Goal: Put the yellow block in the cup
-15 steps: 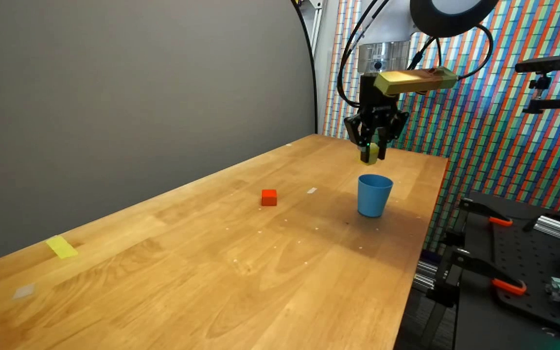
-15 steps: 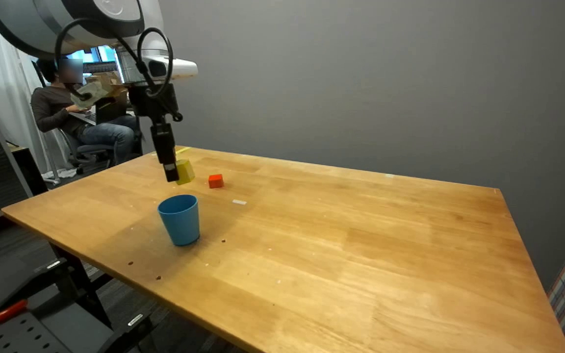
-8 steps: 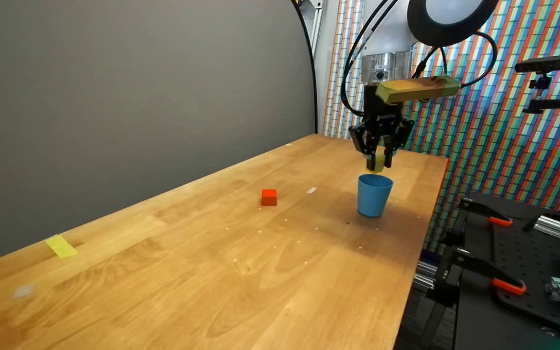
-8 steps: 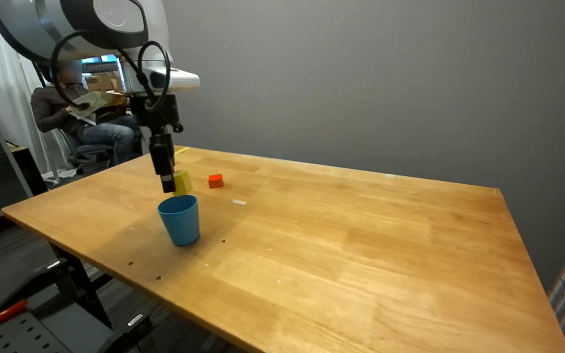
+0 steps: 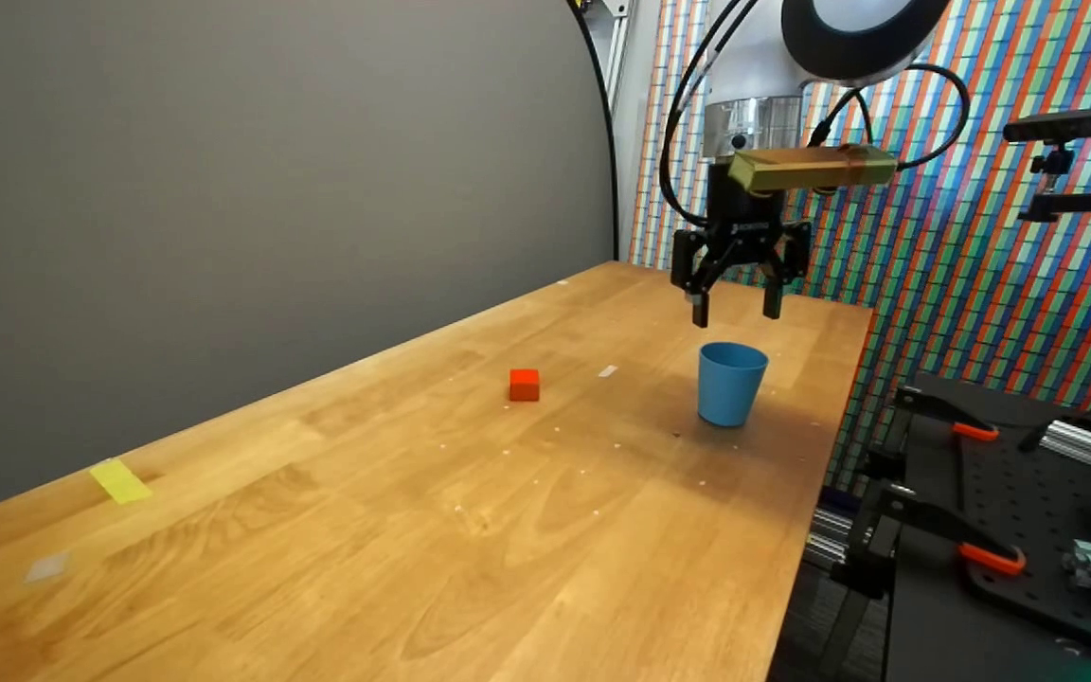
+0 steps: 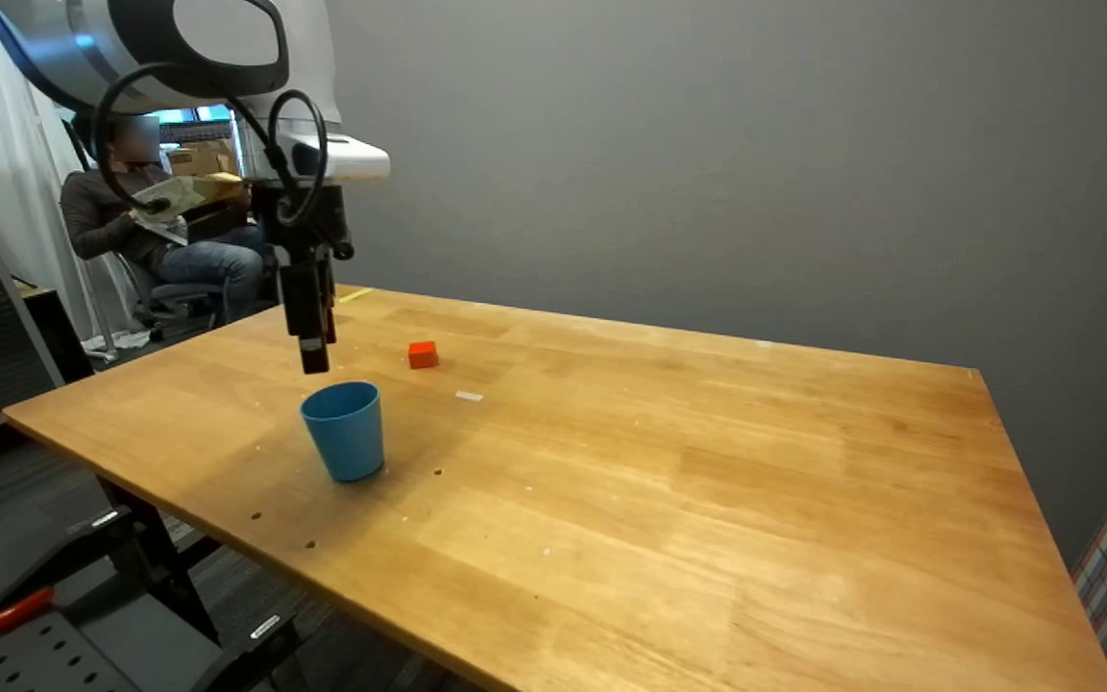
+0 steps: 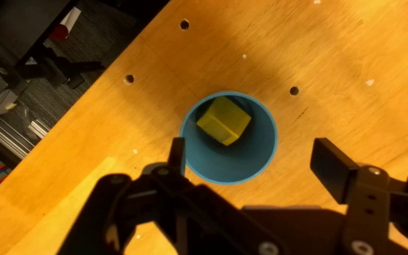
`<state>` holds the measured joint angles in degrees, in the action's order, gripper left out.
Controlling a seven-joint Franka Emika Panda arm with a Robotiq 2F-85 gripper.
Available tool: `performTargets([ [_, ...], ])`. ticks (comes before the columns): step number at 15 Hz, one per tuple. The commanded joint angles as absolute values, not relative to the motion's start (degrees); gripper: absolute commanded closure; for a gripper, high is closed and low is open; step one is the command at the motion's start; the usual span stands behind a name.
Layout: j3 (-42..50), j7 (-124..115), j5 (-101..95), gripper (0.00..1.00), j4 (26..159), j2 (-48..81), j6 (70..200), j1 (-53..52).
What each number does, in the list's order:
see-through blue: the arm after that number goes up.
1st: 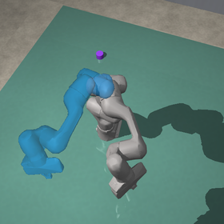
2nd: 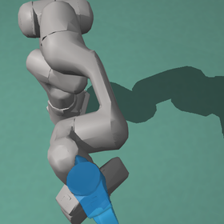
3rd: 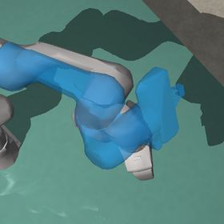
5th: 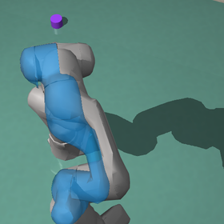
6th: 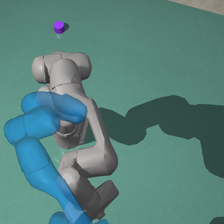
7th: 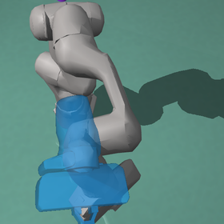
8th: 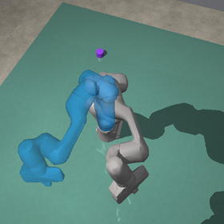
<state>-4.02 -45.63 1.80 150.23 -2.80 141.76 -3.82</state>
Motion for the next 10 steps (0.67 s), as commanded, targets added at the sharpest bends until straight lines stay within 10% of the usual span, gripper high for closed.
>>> performTargets([
  [1, -5.3, -38.0, 4.5, 0.0, 150.2, -11.3, 133.7, -5.1],
  [10, -11.7, -28.9, 1.4, 0.0, 142.9, -20.7, 109.7, -7.1],
])
